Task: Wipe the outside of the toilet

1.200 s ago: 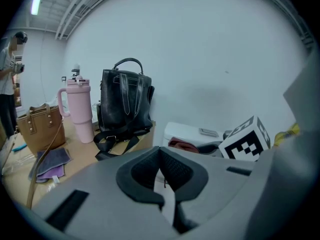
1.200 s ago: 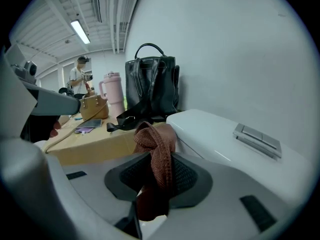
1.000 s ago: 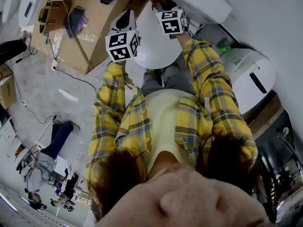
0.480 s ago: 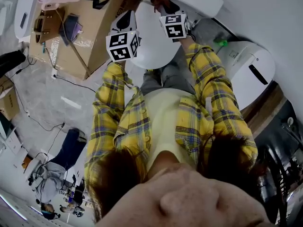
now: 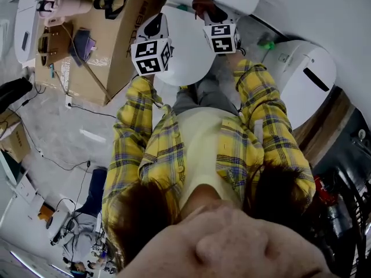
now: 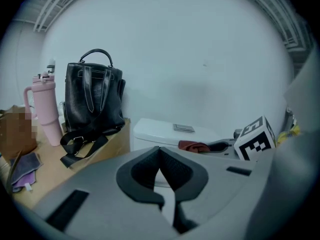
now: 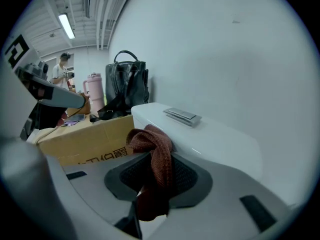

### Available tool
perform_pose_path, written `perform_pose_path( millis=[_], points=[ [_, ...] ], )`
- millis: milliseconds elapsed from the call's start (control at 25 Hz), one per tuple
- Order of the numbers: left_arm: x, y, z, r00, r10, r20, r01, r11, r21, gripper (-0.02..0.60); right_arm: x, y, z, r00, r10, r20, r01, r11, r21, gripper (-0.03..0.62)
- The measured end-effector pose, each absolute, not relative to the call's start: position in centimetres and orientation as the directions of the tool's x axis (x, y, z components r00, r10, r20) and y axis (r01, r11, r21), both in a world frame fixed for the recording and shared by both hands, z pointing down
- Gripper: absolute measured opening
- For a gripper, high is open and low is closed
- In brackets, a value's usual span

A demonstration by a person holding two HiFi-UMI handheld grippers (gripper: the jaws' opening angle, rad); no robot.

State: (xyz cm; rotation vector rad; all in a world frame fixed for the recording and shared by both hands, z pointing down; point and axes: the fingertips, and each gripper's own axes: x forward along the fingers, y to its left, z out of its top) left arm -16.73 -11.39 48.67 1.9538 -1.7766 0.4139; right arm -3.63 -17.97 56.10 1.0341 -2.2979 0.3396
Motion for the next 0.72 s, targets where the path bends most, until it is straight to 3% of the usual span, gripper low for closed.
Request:
perform_pose_path(
  millis=[720],
  points=[
    [-11.9, -13.4, 49.1, 0.253, -0.817, 0.519, -0.967, -0.203, 0.152, 0.002, 6.0, -16.6, 56.9, -0.38, -0.676, 0.631, -0.859, 0.511, 0.03, 0.123]
  ],
)
